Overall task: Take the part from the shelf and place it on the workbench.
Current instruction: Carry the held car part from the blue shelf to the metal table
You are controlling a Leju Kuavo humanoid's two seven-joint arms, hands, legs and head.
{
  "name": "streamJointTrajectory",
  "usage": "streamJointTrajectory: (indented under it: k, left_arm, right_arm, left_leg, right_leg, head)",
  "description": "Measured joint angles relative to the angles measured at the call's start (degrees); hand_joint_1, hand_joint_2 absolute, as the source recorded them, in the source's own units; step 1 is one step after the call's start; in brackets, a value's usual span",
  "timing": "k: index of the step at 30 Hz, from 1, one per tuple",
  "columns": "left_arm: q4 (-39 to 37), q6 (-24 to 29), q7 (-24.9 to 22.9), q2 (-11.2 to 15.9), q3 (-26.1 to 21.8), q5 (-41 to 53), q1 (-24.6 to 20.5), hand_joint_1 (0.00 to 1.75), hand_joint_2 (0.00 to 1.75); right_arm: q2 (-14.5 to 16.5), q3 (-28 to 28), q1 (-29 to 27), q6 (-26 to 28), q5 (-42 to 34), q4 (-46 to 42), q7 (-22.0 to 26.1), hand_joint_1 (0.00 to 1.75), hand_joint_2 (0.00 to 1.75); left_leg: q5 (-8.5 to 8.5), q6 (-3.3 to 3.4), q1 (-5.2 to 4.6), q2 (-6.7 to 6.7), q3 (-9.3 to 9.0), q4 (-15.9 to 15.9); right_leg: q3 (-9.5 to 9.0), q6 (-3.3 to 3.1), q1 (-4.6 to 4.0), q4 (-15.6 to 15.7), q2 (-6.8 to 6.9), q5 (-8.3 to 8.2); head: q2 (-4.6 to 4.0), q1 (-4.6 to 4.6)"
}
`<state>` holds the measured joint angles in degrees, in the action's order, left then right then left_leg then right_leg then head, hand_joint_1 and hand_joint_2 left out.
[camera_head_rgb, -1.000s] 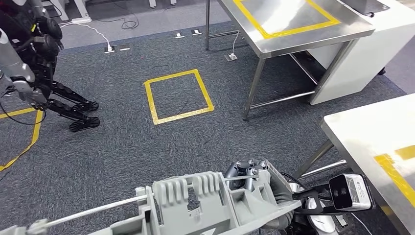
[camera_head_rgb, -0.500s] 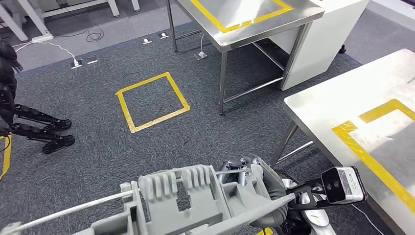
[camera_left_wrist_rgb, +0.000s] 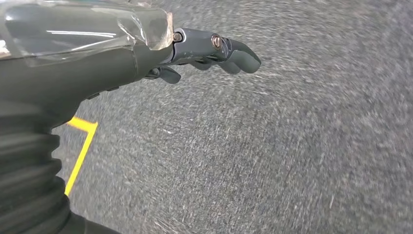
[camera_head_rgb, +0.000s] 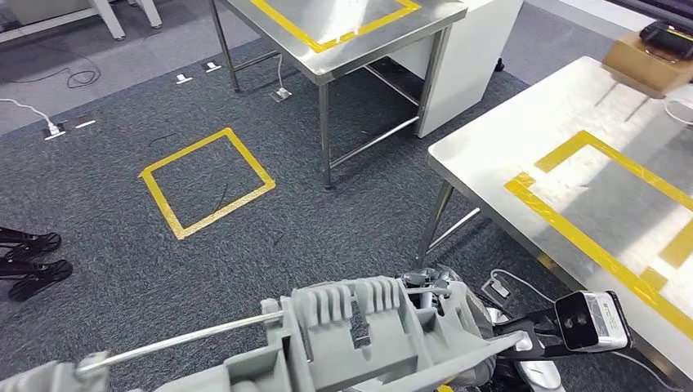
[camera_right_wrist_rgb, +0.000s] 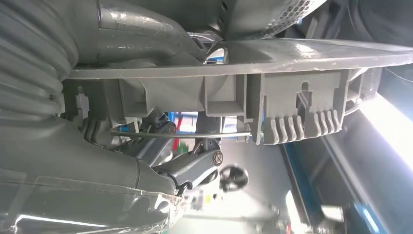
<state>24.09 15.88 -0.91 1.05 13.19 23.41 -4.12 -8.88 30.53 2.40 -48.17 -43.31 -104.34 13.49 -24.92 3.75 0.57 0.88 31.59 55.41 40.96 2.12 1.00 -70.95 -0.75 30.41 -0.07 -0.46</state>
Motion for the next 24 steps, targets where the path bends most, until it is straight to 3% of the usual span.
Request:
streamJointTrajectory:
  k: [1, 2, 4, 5, 7, 10, 12, 14, 15, 16, 17, 18, 19, 21, 23, 24]
  left_arm:
    - [0.1, -0.33, -0.29, 0.04, 0.24, 0.04, -0.02, 0.0, 1.75]
    - [0.18, -0.63, -0.51, 0.08, 0.45, 0.08, -0.1, 0.0, 1.75]
    - [0.24, -1.15, -0.78, 0.14, 0.73, 0.12, -0.41, 0.0, 1.75]
    - [0.24, -1.29, -0.85, 0.23, 0.83, 0.15, -0.58, 0.0, 1.75]
    - [0.24, -1.49, -0.92, 0.45, 0.96, 0.25, -0.86, 0.0, 1.75]
    - [0.24, -1.74, -0.77, 0.61, 1.01, 0.45, -1.06, 0.0, 1.75]
    - [0.22, -1.82, -0.51, 0.66, 1.12, 0.57, -1.19, 0.0, 1.75]
    - [0.14, -1.9, -0.35, 0.74, 1.33, 0.6, -1.19, 0.0, 1.75]
    - [0.09, -1.95, -0.31, 0.8, 1.44, 0.6, -1.17, 0.0, 1.75]
    - [0.04, -1.99, -0.27, 0.84, 1.54, 0.6, -1.17, 0.0, 1.75]
    - [0.02, -2.03, -0.24, 0.87, 1.64, 0.59, -1.19, 0.0, 1.75]
    - [0.02, -2.07, -0.2, 0.89, 1.74, 0.59, -1.25, 0.0, 1.75]
    - [0.02, -2.11, -0.15, 0.93, 1.8, 0.59, -1.34, 0.0, 1.75]
    - [-0.01, -2.25, -0.07, 1.24, 1.87, 0.59, -1.54, 0.0, 1.75]
    - [-0.03, -2.37, -0.03, 1.52, 1.9, 0.59, -1.74, 0.0, 1.75]
    - [-0.03, -2.4, -0.01, 1.52, 1.9, 0.59, -1.87, 0.0, 1.75]
  right_arm:
    - [-0.29, -0.48, -0.77, -0.32, 0.13, 0.02, 0.25, 1.75, 1.75]
    - [-0.54, -0.95, -1.4, -0.64, 0.3, 0.04, 0.46, 1.75, 1.75]
    - [-0.8, -1.69, -2.11, -1.1, 0.61, 0.07, 0.67, 1.75, 1.75]
    - [-0.85, -1.97, -2.27, -1.25, 0.72, 0.07, 0.72, 1.75, 1.75]
    - [-0.89, -2.41, -2.53, -1.35, 0.86, 0.07, 0.8, 1.75, 1.75]
    - [-0.85, -2.83, -2.93, -1.36, 1.18, 0.04, 0.85, 1.75, 1.75]
    - [-0.69, -3.04, -3.01, -1.22, 1.39, -0.03, 0.8, 1.75, 1.75]
    - [-0.51, -3.19, -3.09, -1.06, 1.49, -0.07, 0.73, 1.75, 1.75]
    - [-0.47, -3.22, -3.21, -1.02, 1.5, -0.07, 0.71, 1.75, 1.75]
    - [-0.46, -3.26, -3.36, -0.97, 1.5, -0.07, 0.68, 1.75, 1.75]
    - [-0.45, -3.29, -3.5, -0.94, 1.5, -0.07, 0.67, 1.75, 1.75]
    - [-0.45, -3.33, -3.58, -0.91, 1.5, -0.07, 0.66, 1.75, 1.75]
    - [-0.44, -3.38, -3.62, -0.9, 1.5, -0.07, 0.66, 1.75, 1.75]
    - [-0.37, -3.51, -3.62, -0.88, 1.5, -0.07, 0.66, 1.75, 1.75]
    - [-0.26, -3.71, -3.75, -0.81, 1.49, -0.08, 0.69, 1.75, 1.75]
    - [-0.26, -3.83, -3.86, -0.78, 1.5, -0.14, 0.71, 1.75, 1.75]
  left_leg:
    - [-0.01, -0.01, -0.02, 0.86, 0.11, 0.07]
    - [-0.04, -0.05, -0.02, 1.65, 0.2, 0.17]
    - [-0.22, -0.32, -0.07, 3.0, 0.24, 0.52]
    - [-0.42, -0.61, -0.23, 3.54, 0.27, 0.78]
    - [-0.67, -1.27, -0.53, 4.45, 0.28, 1.2]
    - [-0.94, -2.18, -0.31, 5.32, 0.33, 1.59]
    - [-3.37, -2.77, 0.11, 3.14, 1.64, 4.82]
    - [-7.51, -3.13, 0.32, 0.31, 4.93, 12.47]
    - [-8.99, -3.16, 0.32, -0.31, 6.65, 16.26]
    - [-9.41, -3.05, 0.3, -0.57, 7.65, 18.43]
    - [-8.69, -2.78, 0.26, -0.72, 7.61, 18.35]
    - [-6.92, -2.32, 0.19, -1.03, 6.35, 15.78]
    - [-4.72, -1.67, 0.07, -1.82, 4.37, 11.74]
    - [-2.01, -0.27, -0.11, -4.42, 0.9, 4.53]
    - [-1.78, 0.42, -0.39, -5.51, -0.01, 2.32]
    - [-1.51, 0.53, -0.55, -4.88, -0.12, 1.9]
  right_leg:
    - [0.63, 0.38, 0.11, -1.59, 0.12, 0.37]
    - [-0.03, 0.93, 0.2, -0.74, 0.32, -0.16]
    - [-4.54, 1.99, 0.34, 7.01, 1.95, -2.75]
    - [-6.84, 2.04, 0.27, 10.92, 3.21, -3.84]
    - [-8.96, 1.2, 0.04, 14.75, 4.47, -4.81]
    - [-8.57, -0.25, 0.01, 14.87, 2.72, -5.36]
    - [-8.44, -0.93, 0.29, 14.99, 1.52, -5.76]
    - [-8.19, -1.42, 0.17, 14.95, 0.28, -6.03]
    - [-8.06, -1.59, -0.01, 14.93, -0.41, -6.13]
    - [-7.97, -1.74, -0.22, 14.9, -1.12, -6.23]
    - [-7.95, -1.83, -0.43, 14.88, -1.85, -6.31]
    - [-7.97, -1.91, -0.66, 14.87, -2.6, -6.38]
    - [-8.01, -1.96, -0.81, 14.88, -3.32, -6.47]
    - [-7.84, -1.84, -1.0, 14.86, -4.54, -6.77]
    - [-7.38, -1.36, -0.76, 14.91, -5.62, -7.18]
    - [-7.19, -0.99, -0.68, 15.11, -6.24, -7.43]
  head:
    - [0.0, 0.0]
    - [0.0, 0.02]
    - [0.0, 0.02]
    - [0.0, 0.02]
    - [0.0, -0.03]
    - [0.0, -0.05]
    - [0.0, -0.14]
    - [0.0, -0.23]
    - [0.0, -0.23]
    - [0.0, -0.22]
    - [0.0, -0.22]
    - [0.0, -0.22]
    - [0.0, -0.22]
    - [0.0, -0.08]
    - [0.0, -0.15]
    - [0.0, -0.27]
